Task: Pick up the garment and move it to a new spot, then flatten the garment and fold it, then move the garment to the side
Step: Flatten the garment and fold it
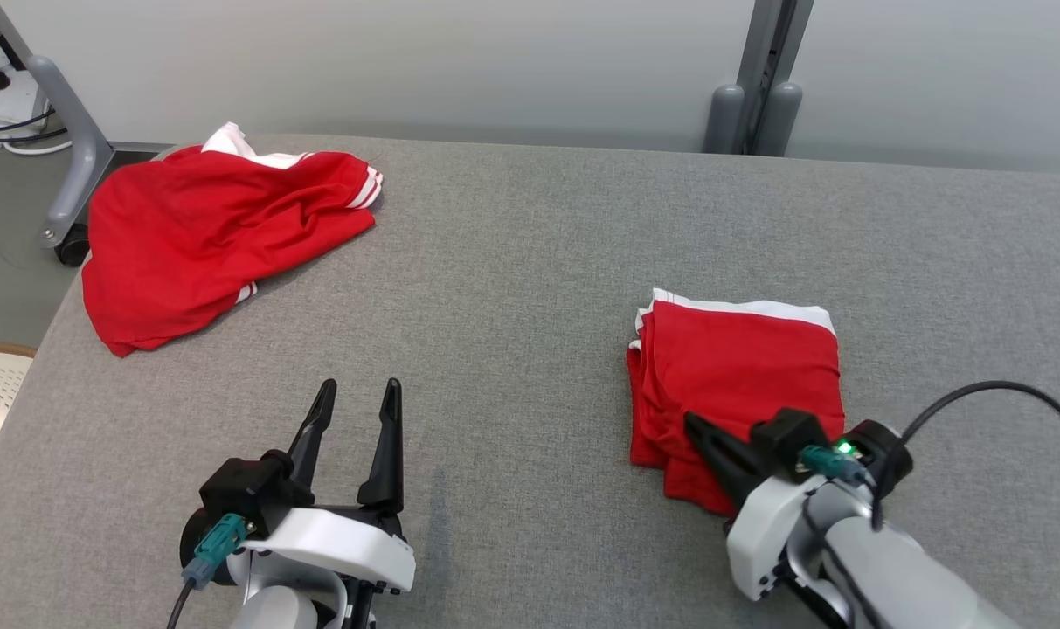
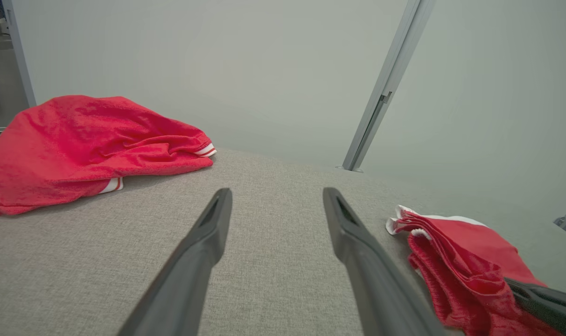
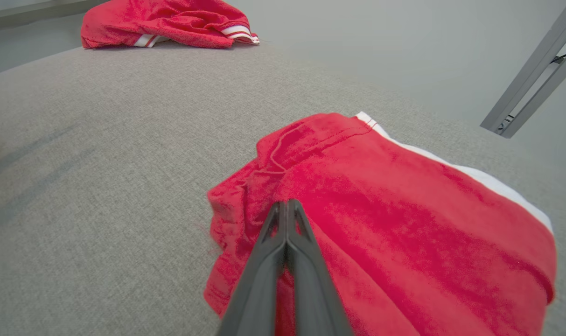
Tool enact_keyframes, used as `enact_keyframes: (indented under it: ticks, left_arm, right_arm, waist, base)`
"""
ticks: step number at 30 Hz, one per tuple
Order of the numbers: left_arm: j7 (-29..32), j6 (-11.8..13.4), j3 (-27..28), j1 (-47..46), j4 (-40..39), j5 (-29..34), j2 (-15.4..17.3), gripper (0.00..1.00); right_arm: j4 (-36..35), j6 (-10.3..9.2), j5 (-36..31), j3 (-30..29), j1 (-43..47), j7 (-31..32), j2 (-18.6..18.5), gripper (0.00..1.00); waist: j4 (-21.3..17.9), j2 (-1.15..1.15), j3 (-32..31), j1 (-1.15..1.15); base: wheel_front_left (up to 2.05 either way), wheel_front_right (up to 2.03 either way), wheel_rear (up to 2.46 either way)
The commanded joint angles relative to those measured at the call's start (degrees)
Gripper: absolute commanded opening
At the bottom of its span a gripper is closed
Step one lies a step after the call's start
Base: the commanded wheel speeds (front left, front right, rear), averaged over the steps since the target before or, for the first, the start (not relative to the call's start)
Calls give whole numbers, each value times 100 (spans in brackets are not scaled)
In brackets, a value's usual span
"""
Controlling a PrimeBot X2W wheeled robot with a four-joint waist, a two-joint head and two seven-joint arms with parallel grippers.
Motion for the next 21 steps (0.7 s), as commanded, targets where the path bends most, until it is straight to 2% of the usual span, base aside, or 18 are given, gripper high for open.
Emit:
enact_keyframes:
  ticks: [1,13,18,21]
  left_arm:
    - [-2,-1,-2,-8,-9,40,20,100]
    - [-2,29,17,-40,-24,47,21,100]
    - [-2,17,37,-50,-22,50,21,100]
    - [-2,10,52,-50,-26,54,20,100]
  right_arm:
    - [42,-2,-17,80,-27,-28,44,0]
    - [171,-2,-160,790,-116,-29,124,0]
    - [62,-2,-210,828,-106,-30,125,0]
    - [-205,-2,-261,592,-99,-30,93,0]
  waist:
    - [-3,0,4,0]
    - [-75,0,73,0]
    - [-117,0,80,0]
    - [-148,0,75,0]
  base:
    - [0,0,0]
    - [0,0,0]
    - [0,0,0]
    - [0,0,0]
